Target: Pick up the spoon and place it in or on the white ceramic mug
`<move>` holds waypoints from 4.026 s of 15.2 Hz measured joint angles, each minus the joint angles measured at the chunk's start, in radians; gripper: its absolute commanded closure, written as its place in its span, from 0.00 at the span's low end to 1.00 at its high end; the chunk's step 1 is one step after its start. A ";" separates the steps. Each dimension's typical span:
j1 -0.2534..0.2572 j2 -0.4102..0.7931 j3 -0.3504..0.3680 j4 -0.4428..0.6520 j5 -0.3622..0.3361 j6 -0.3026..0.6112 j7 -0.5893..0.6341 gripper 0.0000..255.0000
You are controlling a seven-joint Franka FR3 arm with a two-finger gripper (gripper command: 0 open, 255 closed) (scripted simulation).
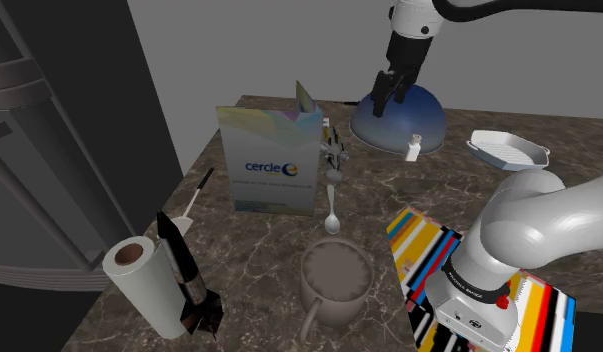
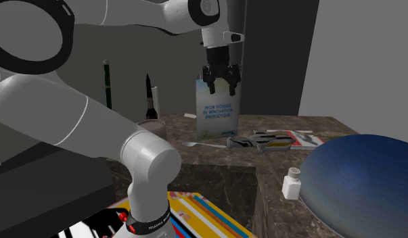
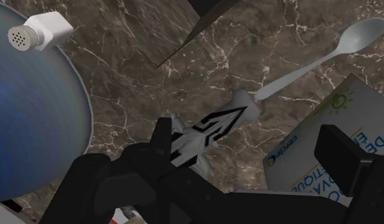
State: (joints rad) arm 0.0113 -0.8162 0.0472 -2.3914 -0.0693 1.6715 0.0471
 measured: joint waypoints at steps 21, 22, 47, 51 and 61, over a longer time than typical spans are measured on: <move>-0.051 0.304 0.173 -0.339 0.457 0.565 0.678 0.00; -0.048 0.320 0.179 -0.346 0.469 0.589 0.685 0.00; -0.031 0.385 0.199 -0.375 0.503 0.688 0.686 1.00; -0.036 0.343 0.194 -0.352 0.488 0.624 0.702 1.00; -0.049 0.259 0.176 -0.273 0.450 0.463 0.739 1.00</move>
State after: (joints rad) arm -0.0377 -0.5575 0.2234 -2.6649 0.3809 2.1347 0.7858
